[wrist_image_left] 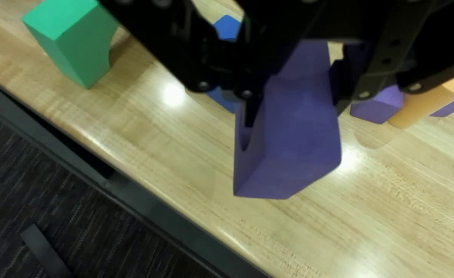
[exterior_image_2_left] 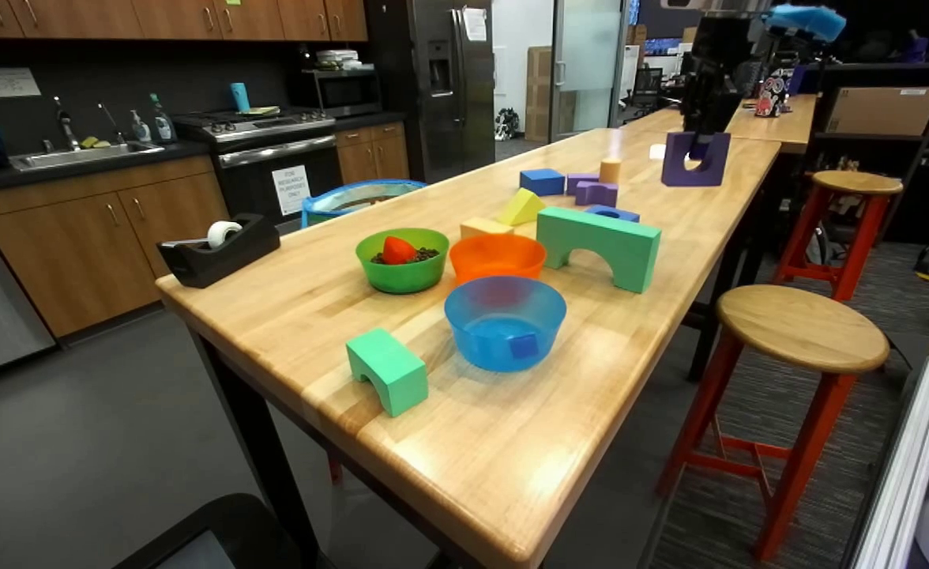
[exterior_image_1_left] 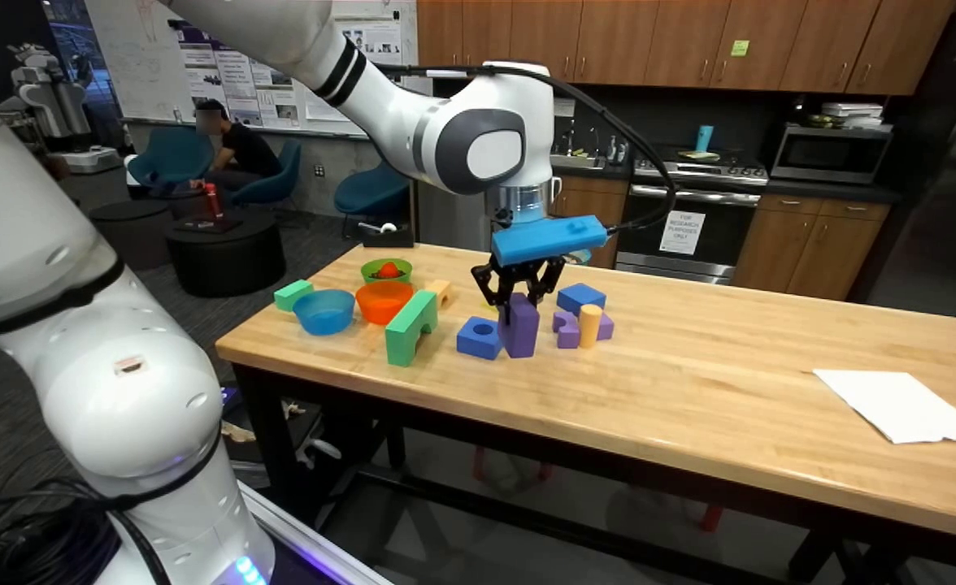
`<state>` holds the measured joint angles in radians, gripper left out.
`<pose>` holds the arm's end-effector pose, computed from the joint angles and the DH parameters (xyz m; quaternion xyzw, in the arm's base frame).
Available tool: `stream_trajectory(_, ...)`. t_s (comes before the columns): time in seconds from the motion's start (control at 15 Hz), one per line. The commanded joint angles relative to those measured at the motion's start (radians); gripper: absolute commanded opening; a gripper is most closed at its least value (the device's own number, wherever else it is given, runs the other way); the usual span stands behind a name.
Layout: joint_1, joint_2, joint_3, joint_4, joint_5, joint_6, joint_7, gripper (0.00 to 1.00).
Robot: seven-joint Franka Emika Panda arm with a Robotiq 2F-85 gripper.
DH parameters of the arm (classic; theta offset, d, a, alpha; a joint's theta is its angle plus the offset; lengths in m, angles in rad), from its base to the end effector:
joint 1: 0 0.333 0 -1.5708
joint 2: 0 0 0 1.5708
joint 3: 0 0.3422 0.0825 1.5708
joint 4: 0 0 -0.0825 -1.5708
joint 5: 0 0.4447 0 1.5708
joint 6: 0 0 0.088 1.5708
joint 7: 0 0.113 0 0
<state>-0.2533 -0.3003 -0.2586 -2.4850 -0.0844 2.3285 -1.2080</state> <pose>0.4290 -0.2420 0.3914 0.9272 0.3682 0.0486 0.0479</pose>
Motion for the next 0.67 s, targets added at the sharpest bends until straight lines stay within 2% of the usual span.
stream_trajectory(0.0, 0.022, -0.083, 0.016, -0.037, -0.032, -0.053, 0.088, 0.16)
stream_trajectory(0.27, 0.066, -0.127, 0.038, -0.055, -0.005, -0.089, 0.179, 0.16)
stream_trajectory(0.6, 0.112, -0.156, 0.068, -0.1, -0.008, 0.006, 0.35, 0.16)
